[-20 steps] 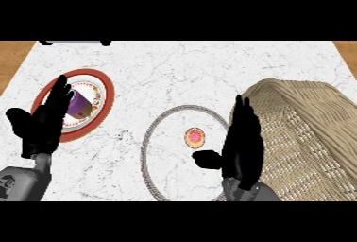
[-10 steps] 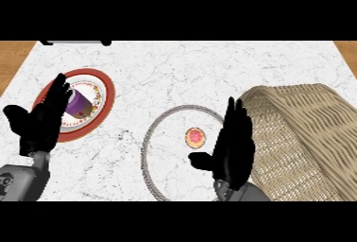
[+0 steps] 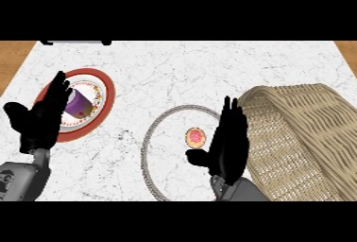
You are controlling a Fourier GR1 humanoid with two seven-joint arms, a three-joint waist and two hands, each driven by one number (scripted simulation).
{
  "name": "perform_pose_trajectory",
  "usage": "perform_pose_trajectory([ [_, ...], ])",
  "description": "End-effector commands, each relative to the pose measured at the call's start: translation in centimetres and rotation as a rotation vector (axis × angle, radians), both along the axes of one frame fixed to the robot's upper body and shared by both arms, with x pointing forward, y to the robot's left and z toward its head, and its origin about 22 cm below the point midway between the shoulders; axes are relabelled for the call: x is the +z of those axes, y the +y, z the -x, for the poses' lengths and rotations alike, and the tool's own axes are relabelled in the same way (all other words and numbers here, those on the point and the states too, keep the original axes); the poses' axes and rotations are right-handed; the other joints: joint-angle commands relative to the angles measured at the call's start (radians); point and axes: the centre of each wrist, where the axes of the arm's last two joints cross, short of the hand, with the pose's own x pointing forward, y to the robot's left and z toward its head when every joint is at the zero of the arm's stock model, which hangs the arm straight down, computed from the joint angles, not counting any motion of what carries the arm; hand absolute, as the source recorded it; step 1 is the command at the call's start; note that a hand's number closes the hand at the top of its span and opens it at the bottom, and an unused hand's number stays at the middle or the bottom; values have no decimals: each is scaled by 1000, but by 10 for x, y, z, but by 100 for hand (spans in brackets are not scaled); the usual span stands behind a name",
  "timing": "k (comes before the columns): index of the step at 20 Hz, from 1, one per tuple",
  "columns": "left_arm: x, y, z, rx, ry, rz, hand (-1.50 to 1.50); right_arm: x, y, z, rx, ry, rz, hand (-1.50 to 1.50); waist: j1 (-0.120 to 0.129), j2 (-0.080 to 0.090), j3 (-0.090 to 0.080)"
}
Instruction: Pick the cupcake from the placemat and place it in the basket
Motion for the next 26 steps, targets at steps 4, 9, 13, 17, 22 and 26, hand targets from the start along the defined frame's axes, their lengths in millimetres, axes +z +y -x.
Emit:
perform_pose_trajectory([
  [4,-6,6,1,-7,10,2,0,-4,11,3,-185,111,-114,-150,-1,-1,-1],
  [9,-2,5,2,-12,-10,6,0,-23,10,-15,-223,129,-70,-150,11,2,0],
  [13,-13,-17,5,7,-5,2,0,-25,5,-12,-226,146,-68,-150,-1,-1,0],
  [17,-3,4,-6,-3,7,1,0,-24,14,-14,-202,162,-65,-150,0,1,0],
  [22,5,5,-18,9,10,-3,0,-38,6,-27,-209,169,-81,-150,-5,3,0],
  [26,-8,-10,2,-23,1,-2,0,-38,14,-37,-236,195,-69,-150,22,0,1],
])
